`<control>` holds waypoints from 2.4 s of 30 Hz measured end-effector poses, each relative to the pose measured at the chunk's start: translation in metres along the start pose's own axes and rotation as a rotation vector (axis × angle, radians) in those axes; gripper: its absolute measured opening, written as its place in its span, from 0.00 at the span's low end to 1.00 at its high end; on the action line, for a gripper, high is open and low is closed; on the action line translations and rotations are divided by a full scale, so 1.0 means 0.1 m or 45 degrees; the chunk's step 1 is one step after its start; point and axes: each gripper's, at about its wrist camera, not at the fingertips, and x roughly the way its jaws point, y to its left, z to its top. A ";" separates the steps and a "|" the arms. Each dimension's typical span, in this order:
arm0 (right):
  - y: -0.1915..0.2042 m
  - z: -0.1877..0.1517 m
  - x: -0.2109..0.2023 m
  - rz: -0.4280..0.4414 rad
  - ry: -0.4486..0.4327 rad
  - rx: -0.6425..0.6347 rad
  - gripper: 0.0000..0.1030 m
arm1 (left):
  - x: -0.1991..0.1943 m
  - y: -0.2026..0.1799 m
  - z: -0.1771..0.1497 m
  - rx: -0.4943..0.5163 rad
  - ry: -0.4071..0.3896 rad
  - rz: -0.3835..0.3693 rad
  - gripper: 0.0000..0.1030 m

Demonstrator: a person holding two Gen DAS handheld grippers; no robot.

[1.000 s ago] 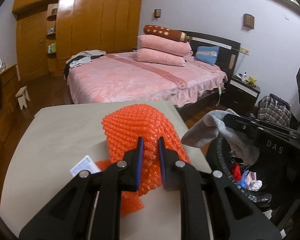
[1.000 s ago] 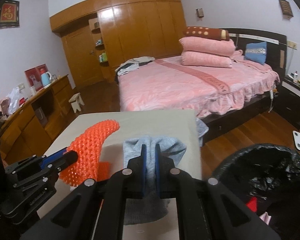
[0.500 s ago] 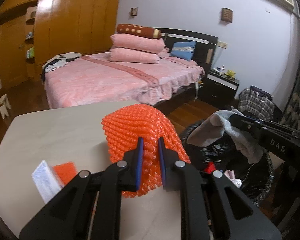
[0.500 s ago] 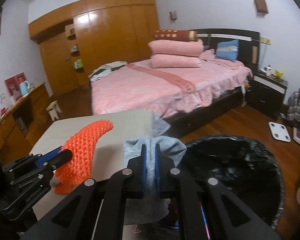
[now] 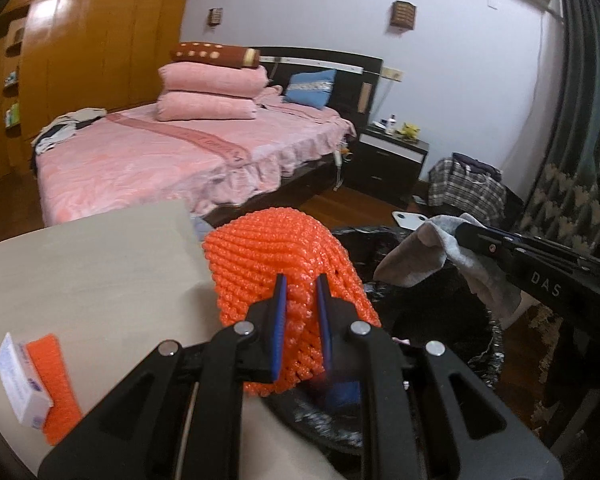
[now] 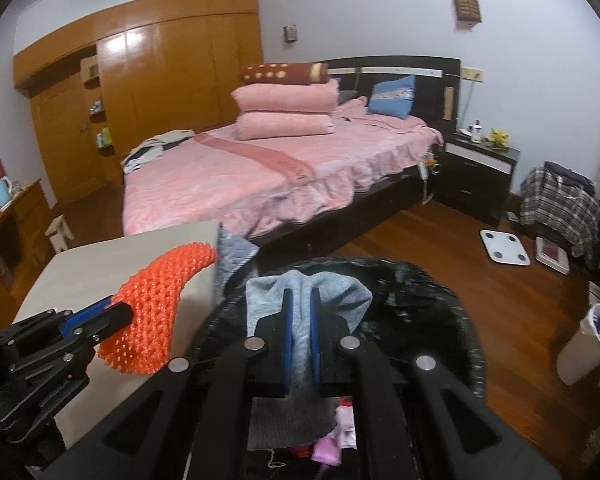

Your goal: Collect trash

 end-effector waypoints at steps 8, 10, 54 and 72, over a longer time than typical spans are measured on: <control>-0.31 -0.05 0.03 -0.070 0.008 0.047 0.07 | 0.24 -0.25 0.01 0.055 0.025 -0.054 0.13; -0.36 -0.07 0.04 -0.081 0.012 0.060 0.07 | 0.32 -0.30 0.00 0.056 0.035 -0.067 0.13; 0.25 -0.09 0.27 -0.050 -0.005 0.013 0.94 | -0.40 0.95 -0.08 -0.129 -0.044 0.316 0.89; 1.64 -0.25 0.52 0.219 0.017 -0.202 0.94 | -1.05 1.97 -0.53 -0.281 0.019 0.651 0.89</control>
